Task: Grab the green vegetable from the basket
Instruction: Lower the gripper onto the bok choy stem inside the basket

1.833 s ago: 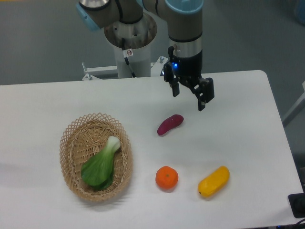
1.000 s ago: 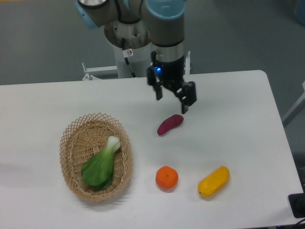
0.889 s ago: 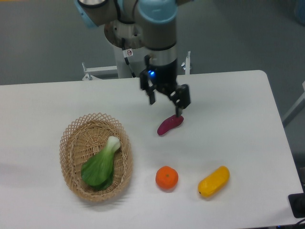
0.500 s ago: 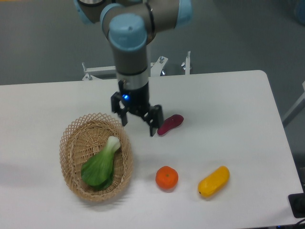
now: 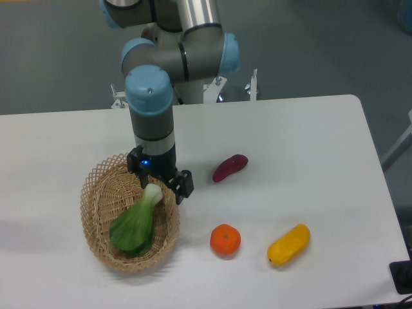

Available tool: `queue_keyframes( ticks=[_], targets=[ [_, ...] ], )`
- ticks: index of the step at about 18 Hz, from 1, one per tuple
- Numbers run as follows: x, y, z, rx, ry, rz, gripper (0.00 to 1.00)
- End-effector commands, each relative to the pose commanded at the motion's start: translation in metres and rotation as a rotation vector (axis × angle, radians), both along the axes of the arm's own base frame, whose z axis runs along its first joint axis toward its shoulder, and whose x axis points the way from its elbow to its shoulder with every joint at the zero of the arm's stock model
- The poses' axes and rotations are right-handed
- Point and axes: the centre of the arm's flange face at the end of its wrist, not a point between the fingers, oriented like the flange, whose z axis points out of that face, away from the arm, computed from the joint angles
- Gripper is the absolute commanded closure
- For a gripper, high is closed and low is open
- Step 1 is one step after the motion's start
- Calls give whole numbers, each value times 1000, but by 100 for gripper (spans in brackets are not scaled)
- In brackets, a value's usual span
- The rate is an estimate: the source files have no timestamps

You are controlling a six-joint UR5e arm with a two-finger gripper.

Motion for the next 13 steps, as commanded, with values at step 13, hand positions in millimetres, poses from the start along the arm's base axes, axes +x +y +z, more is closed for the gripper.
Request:
queue_keyframes(
  ticks=[13],
  targets=[
    [36,18,-67,-100,-59,-55,0]
  ],
)
